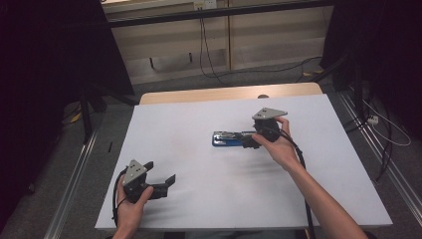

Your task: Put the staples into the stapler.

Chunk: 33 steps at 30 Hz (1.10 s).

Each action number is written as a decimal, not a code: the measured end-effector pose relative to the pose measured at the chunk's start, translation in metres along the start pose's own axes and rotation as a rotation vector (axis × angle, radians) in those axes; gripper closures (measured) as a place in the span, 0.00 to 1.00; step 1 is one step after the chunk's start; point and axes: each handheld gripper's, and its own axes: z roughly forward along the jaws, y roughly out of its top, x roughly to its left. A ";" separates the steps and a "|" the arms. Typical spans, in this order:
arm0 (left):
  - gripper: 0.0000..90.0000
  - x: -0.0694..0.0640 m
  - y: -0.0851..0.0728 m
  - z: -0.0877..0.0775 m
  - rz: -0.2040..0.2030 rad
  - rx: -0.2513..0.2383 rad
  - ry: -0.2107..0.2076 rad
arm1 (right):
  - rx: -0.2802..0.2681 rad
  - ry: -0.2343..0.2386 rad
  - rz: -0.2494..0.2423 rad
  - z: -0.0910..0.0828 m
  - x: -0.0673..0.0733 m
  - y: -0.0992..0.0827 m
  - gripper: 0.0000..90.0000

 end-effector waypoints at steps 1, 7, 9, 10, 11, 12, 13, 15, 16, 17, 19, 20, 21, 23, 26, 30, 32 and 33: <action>0.05 0.000 0.000 0.000 0.001 0.002 -0.001 | 0.001 -0.005 0.001 -0.001 0.000 -0.002 0.05; 0.05 0.001 -0.001 0.000 -0.007 -0.001 0.000 | -0.014 -0.024 0.021 -0.008 0.000 -0.009 0.05; 0.05 0.002 -0.002 -0.001 -0.002 0.003 0.000 | -0.014 -0.013 0.042 -0.011 -0.001 -0.013 0.04; 0.05 0.002 -0.002 -0.002 -0.007 0.002 0.004 | -0.013 -0.020 0.040 -0.012 -0.002 -0.015 0.04; 0.05 0.002 -0.002 -0.003 -0.012 -0.004 0.006 | -0.017 -0.029 0.047 -0.016 -0.003 -0.019 0.04; 0.05 0.002 -0.002 -0.003 -0.012 -0.004 0.006 | -0.017 -0.029 0.047 -0.016 -0.003 -0.019 0.04; 0.05 0.002 -0.002 -0.003 -0.016 -0.006 0.007 | -0.016 -0.032 0.054 -0.017 -0.003 -0.021 0.04; 0.05 0.002 -0.001 -0.003 -0.008 -0.004 0.010 | -0.028 -0.045 0.054 -0.024 -0.003 -0.027 0.04; 0.05 0.002 -0.001 -0.003 -0.008 -0.002 0.010 | -0.028 -0.045 0.054 -0.024 -0.003 -0.027 0.04; 0.05 0.001 -0.002 -0.002 -0.008 0.001 0.012 | -0.037 -0.056 0.055 -0.029 -0.004 -0.031 0.04; 0.05 0.001 -0.002 -0.002 -0.012 -0.003 0.013 | -0.042 -0.059 0.055 -0.031 -0.005 -0.033 0.04; 0.05 0.001 -0.001 -0.002 -0.010 -0.005 0.012 | -0.045 -0.066 0.059 -0.033 -0.005 -0.034 0.04; 0.05 0.001 -0.001 -0.002 -0.002 -0.003 0.013 | -0.053 -0.080 0.061 -0.038 -0.007 -0.036 0.04; 0.05 0.000 -0.001 -0.003 -0.001 -0.007 0.014 | -0.062 -0.089 0.066 -0.042 -0.008 -0.039 0.04; 0.05 0.000 -0.001 -0.003 -0.001 -0.002 0.015 | -0.067 -0.101 0.063 -0.045 -0.009 -0.041 0.04; 0.05 -0.001 0.000 -0.004 0.002 -0.008 0.011 | -0.101 -0.122 0.050 -0.052 -0.008 -0.043 0.04; 0.05 -0.001 -0.001 -0.004 0.002 -0.007 0.011 | -0.106 -0.123 0.051 -0.055 -0.007 -0.045 0.04; 0.05 0.000 -0.001 -0.005 0.000 -0.006 0.011 | -0.106 -0.123 0.051 -0.055 -0.007 -0.045 0.04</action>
